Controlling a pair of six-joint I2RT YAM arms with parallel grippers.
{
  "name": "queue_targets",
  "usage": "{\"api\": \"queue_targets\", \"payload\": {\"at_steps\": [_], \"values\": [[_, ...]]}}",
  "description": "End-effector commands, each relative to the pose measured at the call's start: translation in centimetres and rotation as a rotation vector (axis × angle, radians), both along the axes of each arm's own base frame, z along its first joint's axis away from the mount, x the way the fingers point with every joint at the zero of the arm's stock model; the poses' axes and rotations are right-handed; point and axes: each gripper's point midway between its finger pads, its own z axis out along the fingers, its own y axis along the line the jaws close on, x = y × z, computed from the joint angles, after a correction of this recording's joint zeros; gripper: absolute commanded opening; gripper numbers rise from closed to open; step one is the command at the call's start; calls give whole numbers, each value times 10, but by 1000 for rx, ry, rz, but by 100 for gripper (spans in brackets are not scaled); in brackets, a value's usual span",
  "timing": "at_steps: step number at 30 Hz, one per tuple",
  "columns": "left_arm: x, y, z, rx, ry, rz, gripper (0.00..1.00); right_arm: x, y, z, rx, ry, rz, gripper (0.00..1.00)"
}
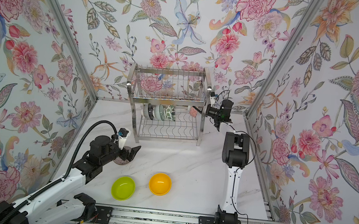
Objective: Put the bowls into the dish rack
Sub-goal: 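Lower the pink bowl upright beside the leaf-print bowl with the right gripper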
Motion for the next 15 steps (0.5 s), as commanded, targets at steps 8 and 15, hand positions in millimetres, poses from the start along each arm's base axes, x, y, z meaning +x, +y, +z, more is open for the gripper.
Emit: {"api": "queue_targets", "payload": {"at_steps": [8,15], "values": [[2,-4,13,-20,-18,-18,99,0,13,-3,-7,-56,101,0],[3,-3,13,-17,-19,-8,99,-3,18,-5,-7,-63,134,0]]}}
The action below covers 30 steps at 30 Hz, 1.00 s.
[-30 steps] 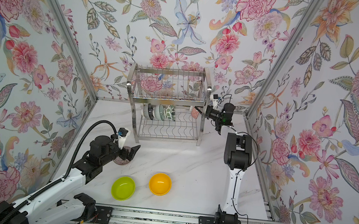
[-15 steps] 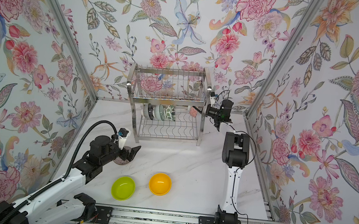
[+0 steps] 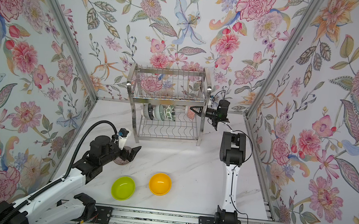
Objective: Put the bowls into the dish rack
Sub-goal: 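Lower the pink bowl upright beside the leaf-print bowl with the right gripper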
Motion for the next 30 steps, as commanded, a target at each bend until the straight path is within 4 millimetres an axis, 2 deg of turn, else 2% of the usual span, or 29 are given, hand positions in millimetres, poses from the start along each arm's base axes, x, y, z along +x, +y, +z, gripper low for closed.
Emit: {"api": "queue_targets", "payload": {"at_steps": [1,24,30], "values": [[5,-1,13,-12,-22,3,99,-4,7,7,-1,-79,53,0],[5,-2,11,-4,-17,8,99,-5,38,-6,-9,-42,111,0],[5,-2,11,-6,-16,7,99,0,40,-10,-13,-32,109,0]]}}
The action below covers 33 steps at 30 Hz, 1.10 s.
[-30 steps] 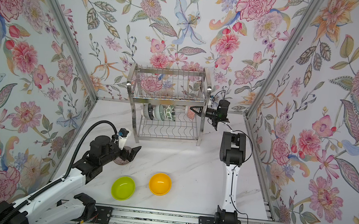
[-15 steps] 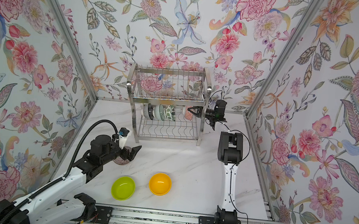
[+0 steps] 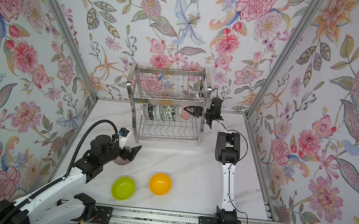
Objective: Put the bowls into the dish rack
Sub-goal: 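Lower the pink bowl upright beside the leaf-print bowl with the right gripper, then press the pink bowl against the leaf-print bowl and open the right gripper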
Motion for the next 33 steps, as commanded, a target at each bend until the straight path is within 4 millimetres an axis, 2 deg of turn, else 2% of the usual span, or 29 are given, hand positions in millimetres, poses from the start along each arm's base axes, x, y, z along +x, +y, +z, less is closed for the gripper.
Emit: {"api": "queue_targets", "payload": {"at_steps": [1,14,20,33], "values": [[2,-1,11,-8,-21,7,99,2,1,0,0,-48,19,0],[6,-4,8,-10,-11,1,99,14,-7,-33,-110,-6,-59,0],[8,-6,7,-19,-6,-2,99,22,-14,-41,-126,4,-93,0],[9,-8,6,-21,-3,0,99,25,-16,-55,-173,16,-115,1]]}}
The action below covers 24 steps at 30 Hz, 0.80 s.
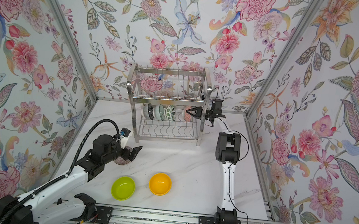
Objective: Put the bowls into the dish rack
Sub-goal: 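Press the pink bowl against the leaf-print bowl and open the right gripper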
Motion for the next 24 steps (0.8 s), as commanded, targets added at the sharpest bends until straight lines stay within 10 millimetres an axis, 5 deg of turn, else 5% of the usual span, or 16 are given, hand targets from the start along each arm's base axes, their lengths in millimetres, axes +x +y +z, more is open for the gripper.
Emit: {"api": "queue_targets", "payload": {"at_steps": [1,24], "values": [[7,-5,17,-26,-34,3,99,5,2,-16,-54,-9,-26,2],[3,-1,23,-34,-66,27,99,3,8,16,-79,-58,-48,32]]}}
